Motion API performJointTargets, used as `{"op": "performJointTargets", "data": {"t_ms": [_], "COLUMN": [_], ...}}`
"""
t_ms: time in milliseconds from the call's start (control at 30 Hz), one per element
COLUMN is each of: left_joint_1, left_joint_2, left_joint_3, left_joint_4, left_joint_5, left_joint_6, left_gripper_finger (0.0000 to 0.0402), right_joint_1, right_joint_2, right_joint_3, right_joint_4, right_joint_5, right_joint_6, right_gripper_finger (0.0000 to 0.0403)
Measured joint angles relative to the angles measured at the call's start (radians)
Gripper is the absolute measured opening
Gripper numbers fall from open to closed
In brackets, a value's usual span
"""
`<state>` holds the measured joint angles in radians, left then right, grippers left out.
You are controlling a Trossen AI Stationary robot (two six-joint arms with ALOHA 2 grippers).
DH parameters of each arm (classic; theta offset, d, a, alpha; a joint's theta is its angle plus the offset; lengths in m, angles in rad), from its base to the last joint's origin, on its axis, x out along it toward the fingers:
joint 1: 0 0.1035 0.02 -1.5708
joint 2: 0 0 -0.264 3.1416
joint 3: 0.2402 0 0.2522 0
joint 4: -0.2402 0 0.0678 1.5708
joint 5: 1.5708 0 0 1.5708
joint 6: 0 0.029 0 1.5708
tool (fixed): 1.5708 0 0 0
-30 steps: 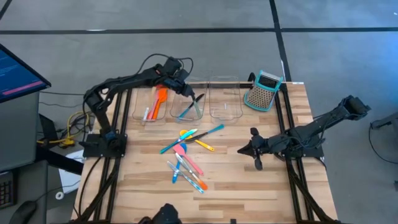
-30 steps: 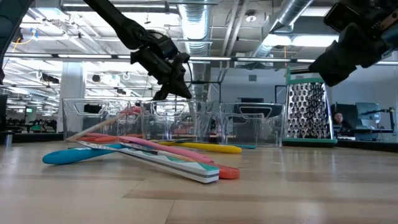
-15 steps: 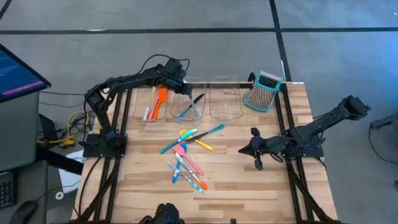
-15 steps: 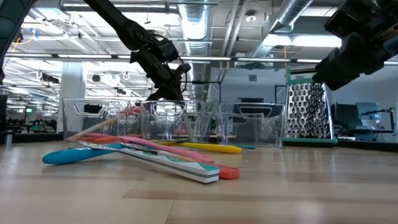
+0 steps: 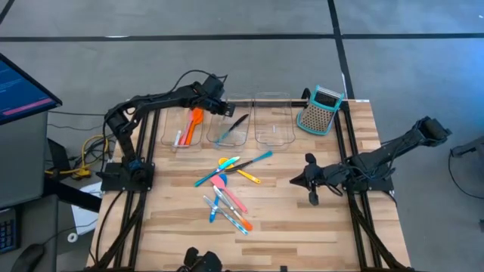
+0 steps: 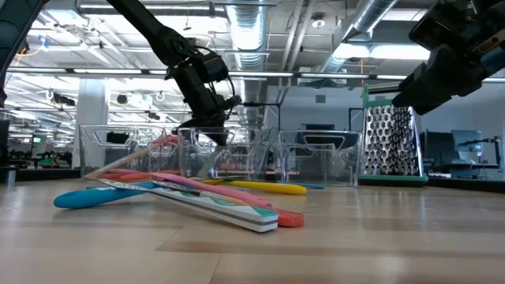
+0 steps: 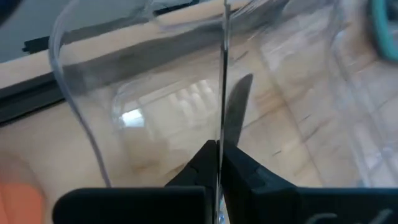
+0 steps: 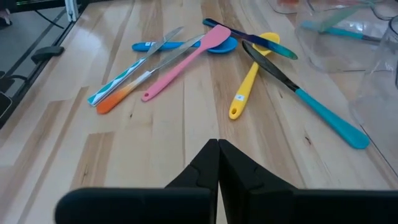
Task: Pick & Place Kitchen Items
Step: Put the green knife into the middle transparent bin
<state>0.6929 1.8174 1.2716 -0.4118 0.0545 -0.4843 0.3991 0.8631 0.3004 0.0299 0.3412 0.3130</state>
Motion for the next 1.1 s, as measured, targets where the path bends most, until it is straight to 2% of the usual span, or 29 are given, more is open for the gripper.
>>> {"op": "performJointTargets", "data": {"t_ms": [200, 467, 1100], "left_joint_1": [-0.008, -0.008, -0.008], "left_joint_2": [0.0, 0.0, -0.001], "left_joint_3": [-0.062, -0.138, -0.148], "left_joint_4": [0.039, 0.178, 0.201], "left_joint_5": [-0.016, -0.012, -0.02], "left_joint_6": [0.001, 0.001, 0.017], "left_gripper_finger": [0.0001, 0.0001, 0.0002], "right_joint_1": [-0.01, -0.009, -0.01], "right_joint_2": [0.0, 0.0, 0.0], "right_joint_3": [0.0, 0.0, 0.0], "right_joint_4": [0.001, 0.008, 0.008], "right_joint_5": [0.0, 0.013, 0.027], "right_joint_6": [-0.002, -0.002, -0.009], "right_gripper_finger": [0.0, 0.0, 0.0]}}
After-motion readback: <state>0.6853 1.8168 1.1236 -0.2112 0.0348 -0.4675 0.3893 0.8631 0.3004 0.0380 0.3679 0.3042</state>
